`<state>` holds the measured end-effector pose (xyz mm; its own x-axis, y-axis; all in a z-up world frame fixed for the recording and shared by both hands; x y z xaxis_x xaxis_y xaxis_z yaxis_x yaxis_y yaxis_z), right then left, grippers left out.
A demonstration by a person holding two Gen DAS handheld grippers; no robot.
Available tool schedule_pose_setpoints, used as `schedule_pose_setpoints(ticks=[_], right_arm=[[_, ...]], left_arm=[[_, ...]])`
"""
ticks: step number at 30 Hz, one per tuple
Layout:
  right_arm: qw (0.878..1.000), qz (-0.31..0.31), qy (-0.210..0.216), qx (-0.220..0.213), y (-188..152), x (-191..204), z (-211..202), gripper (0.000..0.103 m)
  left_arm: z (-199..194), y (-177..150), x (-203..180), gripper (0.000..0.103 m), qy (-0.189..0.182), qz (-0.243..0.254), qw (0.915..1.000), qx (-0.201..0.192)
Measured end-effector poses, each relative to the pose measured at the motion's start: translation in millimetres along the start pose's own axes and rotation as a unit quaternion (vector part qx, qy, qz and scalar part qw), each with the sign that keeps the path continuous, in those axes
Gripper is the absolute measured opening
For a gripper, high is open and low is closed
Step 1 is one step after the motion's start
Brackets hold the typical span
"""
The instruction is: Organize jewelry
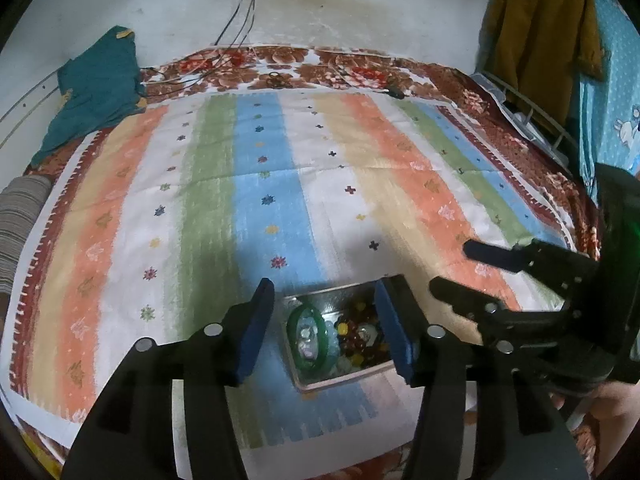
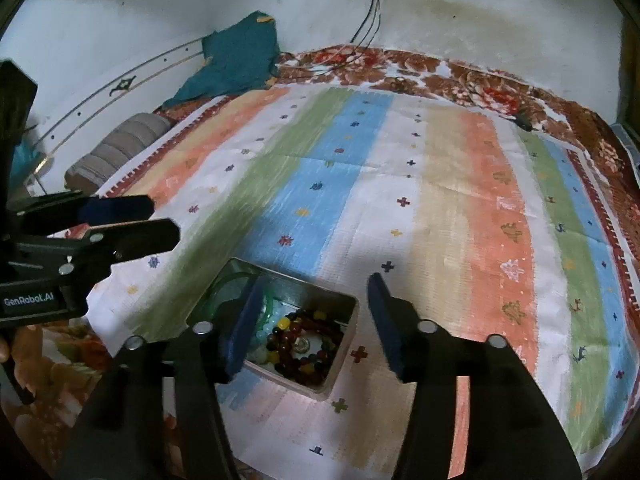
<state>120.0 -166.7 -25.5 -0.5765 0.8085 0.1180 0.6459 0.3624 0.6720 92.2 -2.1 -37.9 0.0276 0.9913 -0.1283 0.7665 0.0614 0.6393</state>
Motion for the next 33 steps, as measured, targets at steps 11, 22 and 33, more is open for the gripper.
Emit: schedule_pose_setpoints(ticks=[11, 22, 33], right_arm=[[1.000, 0.009, 0.003, -0.010, -7, -7, -14, 0.070], [1.000, 0.007, 0.002, -0.020, -15, -8, -25, 0.082], [0.999, 0.008, 0.002, -0.032, -18, -9, -33, 0.094]], left_arm=[[-11, -7, 12, 0.062, 0.005, -0.017, 0.9998, -0.006], [-19, -14, 15, 0.082, 0.002, -0.014, 0.9999, -0.006], [-34, -34, 13, 0.097, 0.009, 0.008, 0.9998, -0.014]])
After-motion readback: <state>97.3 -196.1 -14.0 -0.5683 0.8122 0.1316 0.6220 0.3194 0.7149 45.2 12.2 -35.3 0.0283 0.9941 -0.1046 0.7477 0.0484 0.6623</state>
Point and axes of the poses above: each gripper's, at about its wrist camera, not at the fingertips, and z roughly the way its jaws point, x to its left, y to its top, the point moved 3 cm from there along z, roughly the way its jaws point, and after that the axes turned 1 degree about -x, right-handed, at the moved point
